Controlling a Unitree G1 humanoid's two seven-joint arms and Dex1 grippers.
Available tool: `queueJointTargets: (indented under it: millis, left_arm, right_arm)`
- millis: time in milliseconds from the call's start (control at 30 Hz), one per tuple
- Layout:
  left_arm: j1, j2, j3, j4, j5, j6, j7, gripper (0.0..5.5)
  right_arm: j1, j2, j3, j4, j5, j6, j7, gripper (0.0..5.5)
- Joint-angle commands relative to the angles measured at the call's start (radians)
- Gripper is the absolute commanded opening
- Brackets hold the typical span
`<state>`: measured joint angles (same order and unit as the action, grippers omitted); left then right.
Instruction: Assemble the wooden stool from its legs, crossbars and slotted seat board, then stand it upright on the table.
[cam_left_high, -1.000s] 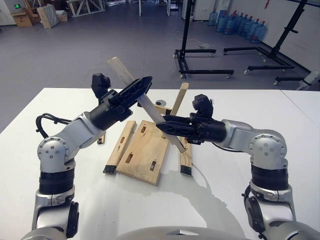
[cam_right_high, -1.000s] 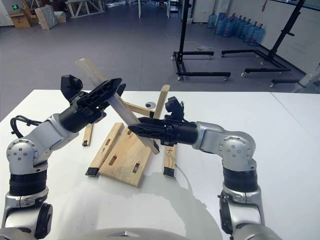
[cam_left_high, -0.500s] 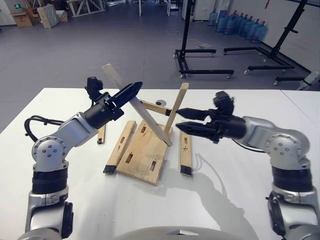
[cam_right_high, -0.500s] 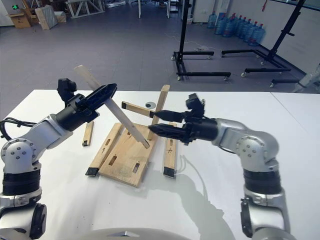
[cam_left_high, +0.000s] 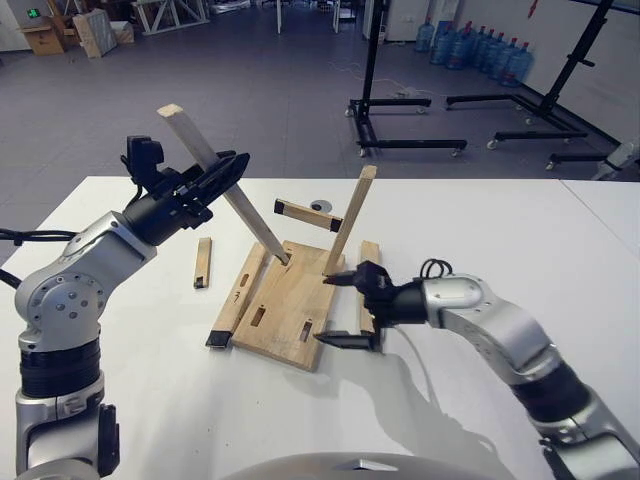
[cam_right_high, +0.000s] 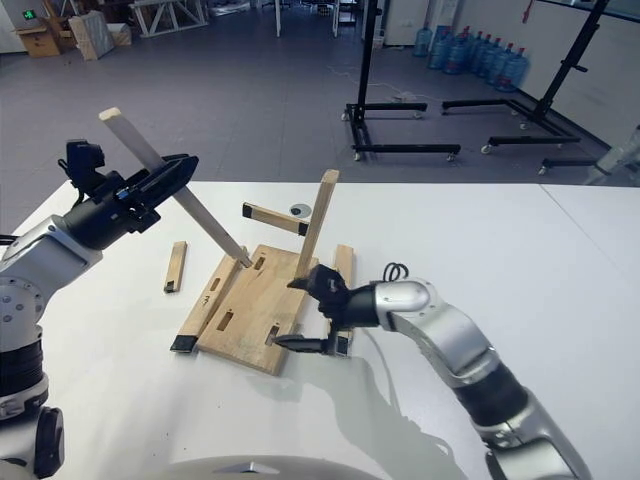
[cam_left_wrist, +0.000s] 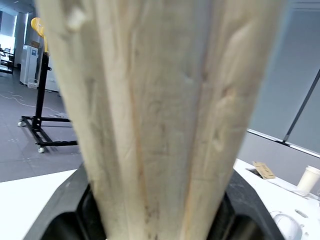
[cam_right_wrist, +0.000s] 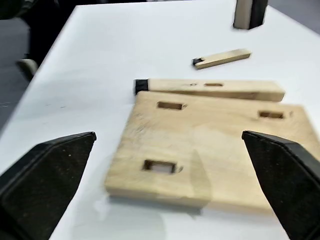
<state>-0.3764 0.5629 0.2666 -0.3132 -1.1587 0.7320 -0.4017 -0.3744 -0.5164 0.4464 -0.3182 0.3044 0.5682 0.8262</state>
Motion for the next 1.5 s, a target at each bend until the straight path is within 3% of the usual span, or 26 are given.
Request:
queueJointTargets:
  millis: [33, 267, 633, 1167, 1267, 1400, 1500]
  left_arm:
    - [0.007, -0.023, -0.011, -0.015, 0.027, -0.011, -0.013, 2.04]
    - [0.011, -0.045, -0.010, -0.009, 0.058, -0.019, -0.023, 2.02]
    - [0.029, -0.074, -0.006, -0.019, 0.076, -0.020, -0.031, 2.01]
    - [0.044, -0.096, -0.001, -0.034, 0.087, -0.020, -0.010, 2.01]
    - [0.039, -0.097, -0.003, -0.034, 0.086, -0.018, -0.007, 2.01]
    - [0.040, -0.097, -0.004, -0.035, 0.086, -0.018, -0.007, 2.01]
    - [0.035, -0.099, -0.005, -0.032, 0.088, -0.019, -0.007, 2.01]
  right_arm:
    - [-0.081, 0.083, 0.107, 0.053, -0.144, -0.101, -0.038, 5.38]
    - [-0.136, 0.125, 0.292, 0.184, -0.445, -0.288, -0.053, 5.38]
    - [-0.147, 0.184, 0.334, 0.311, -0.602, -0.354, -0.026, 5.38]
    - [-0.082, -0.033, 0.354, 0.313, -0.681, -0.461, 0.176, 5.38]
    - [-0.095, 0.037, 0.290, 0.279, -0.584, -0.351, 0.180, 5.38]
    - [-0.117, 0.160, 0.170, 0.213, -0.410, -0.057, 0.184, 5.38]
    - [-0.125, 0.223, 0.146, 0.192, -0.354, 0.094, 0.160, 5.38]
